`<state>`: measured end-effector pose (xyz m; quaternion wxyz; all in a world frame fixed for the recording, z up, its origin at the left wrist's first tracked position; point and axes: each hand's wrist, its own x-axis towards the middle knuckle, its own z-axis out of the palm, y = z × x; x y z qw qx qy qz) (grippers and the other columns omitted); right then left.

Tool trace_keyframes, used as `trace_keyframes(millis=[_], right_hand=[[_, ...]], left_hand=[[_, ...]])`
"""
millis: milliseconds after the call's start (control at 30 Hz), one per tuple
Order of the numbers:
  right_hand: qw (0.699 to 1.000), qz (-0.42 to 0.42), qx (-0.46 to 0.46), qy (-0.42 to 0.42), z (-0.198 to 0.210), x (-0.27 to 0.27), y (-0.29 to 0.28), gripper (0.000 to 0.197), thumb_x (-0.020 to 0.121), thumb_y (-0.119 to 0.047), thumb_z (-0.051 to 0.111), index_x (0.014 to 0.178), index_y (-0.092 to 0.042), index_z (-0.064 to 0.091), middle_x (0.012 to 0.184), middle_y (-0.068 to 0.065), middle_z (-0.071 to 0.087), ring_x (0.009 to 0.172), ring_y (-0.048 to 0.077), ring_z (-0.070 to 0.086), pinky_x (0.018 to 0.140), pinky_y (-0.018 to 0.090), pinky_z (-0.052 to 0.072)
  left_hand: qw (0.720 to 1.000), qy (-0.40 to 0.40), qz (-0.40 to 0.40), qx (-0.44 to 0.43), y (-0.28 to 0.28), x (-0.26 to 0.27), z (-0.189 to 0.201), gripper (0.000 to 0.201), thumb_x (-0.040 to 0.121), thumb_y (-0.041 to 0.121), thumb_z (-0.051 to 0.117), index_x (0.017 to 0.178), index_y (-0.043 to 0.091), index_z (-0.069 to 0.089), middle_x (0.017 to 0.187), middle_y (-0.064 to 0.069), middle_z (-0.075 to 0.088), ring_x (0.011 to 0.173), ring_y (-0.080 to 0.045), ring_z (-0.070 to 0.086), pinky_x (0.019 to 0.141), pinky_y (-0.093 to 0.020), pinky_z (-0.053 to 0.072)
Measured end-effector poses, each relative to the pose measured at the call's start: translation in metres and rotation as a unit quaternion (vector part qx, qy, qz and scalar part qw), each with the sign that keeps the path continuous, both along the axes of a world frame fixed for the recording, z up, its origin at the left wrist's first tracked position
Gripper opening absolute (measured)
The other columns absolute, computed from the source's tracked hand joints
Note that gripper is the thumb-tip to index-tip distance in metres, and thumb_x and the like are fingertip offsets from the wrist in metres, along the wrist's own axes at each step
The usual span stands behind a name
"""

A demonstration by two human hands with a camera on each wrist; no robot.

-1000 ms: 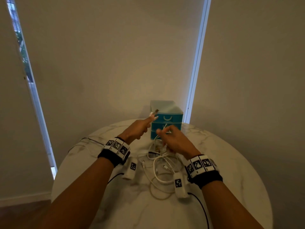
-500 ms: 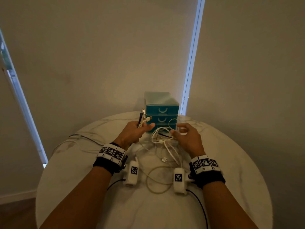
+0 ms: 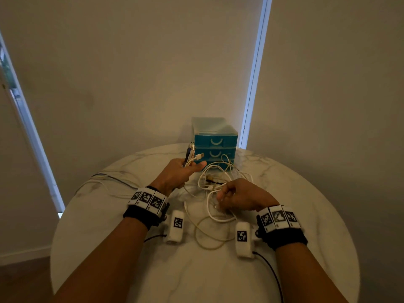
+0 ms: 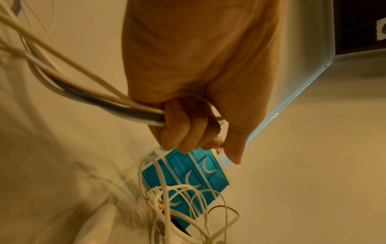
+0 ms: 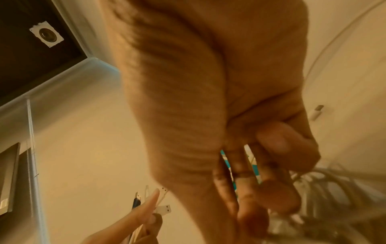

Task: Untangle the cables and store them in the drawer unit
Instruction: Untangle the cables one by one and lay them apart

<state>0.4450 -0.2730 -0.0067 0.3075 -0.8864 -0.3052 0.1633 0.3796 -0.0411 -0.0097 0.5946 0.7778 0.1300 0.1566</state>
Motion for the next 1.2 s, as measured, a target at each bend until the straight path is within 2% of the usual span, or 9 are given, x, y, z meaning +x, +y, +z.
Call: trace_keyframes(millis=[100,300,467,567,733,833,967,1100,1200], right_hand=[[0.994,-0.055,0.098,-0.01,-0.006,0.003,0.002,0.007,0.083,-0.016,0.083,0.082,-0.021,0.078,0.073,-0.005,0.074,0.065,0.01,0.067,0.061,0.026,0.056],[0.908,-0.171,0.38,-0.043,-0.008,0.008,0.005,0.01,0.087,-0.012,0.079,0.093,-0.014,0.071,0.082,0.006,0.072,0.061,0.019,0.067,0.059,0.032,0.058],[0.862,-0.174,0.476,-0.004,0.001,0.004,0.007,0.016,0.091,0.001,0.075,0.105,-0.005,0.07,0.096,0.015,0.074,0.065,0.016,0.069,0.057,0.025,0.058],[0.818,-0.169,0.55,0.028,0.011,0.002,0.004,0.015,0.095,-0.002,0.075,0.11,-0.004,0.072,0.092,0.008,0.074,0.066,0.012,0.066,0.061,0.023,0.058],[0.841,-0.132,0.523,0.039,0.013,-0.009,0.008,0.02,0.09,-0.007,0.082,0.108,-0.005,0.074,0.096,0.007,0.078,0.073,0.01,0.067,0.062,0.022,0.056],[0.829,-0.116,0.543,0.064,0.014,-0.013,0.012,0.019,0.09,-0.008,0.082,0.107,-0.007,0.074,0.101,0.006,0.08,0.082,0.013,0.07,0.068,0.025,0.056],[0.717,-0.091,0.667,0.18,0.024,-0.01,0.004,0.013,0.096,-0.006,0.071,0.106,-0.015,0.069,0.098,-0.003,0.076,0.078,0.004,0.065,0.065,0.019,0.052],[0.58,-0.058,0.758,0.294,0.025,-0.005,-0.005,0.021,0.089,-0.005,0.068,0.098,-0.023,0.066,0.101,-0.003,0.072,0.078,0.006,0.063,0.064,0.018,0.054],[0.57,-0.077,0.758,0.308,0.022,-0.001,-0.005,0.018,0.093,-0.003,0.065,0.096,-0.021,0.064,0.095,0.0,0.069,0.075,0.009,0.063,0.067,0.019,0.057]], left_hand=[[1.0,-0.003,-0.002,-0.003,0.0,-0.002,0.0,0.039,0.084,0.056,0.084,0.089,0.023,0.063,0.059,0.01,0.042,0.05,-0.009,0.034,0.045,-0.025,0.03],[1.0,-0.019,-0.001,-0.021,0.002,-0.003,0.002,0.036,0.09,0.05,0.08,0.088,0.022,0.058,0.06,0.011,0.036,0.05,-0.007,0.031,0.046,-0.025,0.026],[1.0,-0.024,0.006,-0.011,0.0,-0.006,0.005,0.039,0.089,0.056,0.079,0.091,0.021,0.062,0.058,0.012,0.038,0.052,-0.009,0.033,0.048,-0.026,0.028],[0.999,-0.033,-0.001,-0.008,-0.004,-0.01,0.011,0.05,0.086,0.066,0.076,0.095,0.017,0.07,0.058,0.01,0.034,0.051,-0.009,0.03,0.048,-0.027,0.025],[0.998,-0.02,-0.019,0.049,-0.018,-0.022,0.025,0.061,0.089,0.08,0.06,0.089,0.024,0.085,0.049,0.007,0.035,0.042,-0.008,0.032,0.043,-0.022,0.029],[0.997,-0.007,-0.024,0.075,-0.018,-0.019,0.021,0.04,0.082,0.066,0.08,0.063,0.03,0.078,0.05,0.007,0.043,0.041,-0.006,0.037,0.043,-0.021,0.032],[0.996,0.022,0.02,0.082,-0.009,-0.014,0.016,0.034,0.08,0.038,0.09,0.058,0.023,0.068,0.046,0.01,0.049,0.038,-0.001,0.045,0.042,-0.017,0.037],[0.988,-0.036,0.138,0.052,0.001,-0.011,0.011,0.025,0.089,0.032,0.082,0.074,0.015,0.074,0.068,0.001,0.065,0.074,-0.02,0.063,0.067,-0.029,0.044],[0.98,-0.094,0.174,0.009,0.006,-0.009,0.014,0.02,0.093,0.037,0.08,0.09,0.017,0.078,0.077,0.003,0.069,0.08,-0.019,0.065,0.075,-0.03,0.045]])
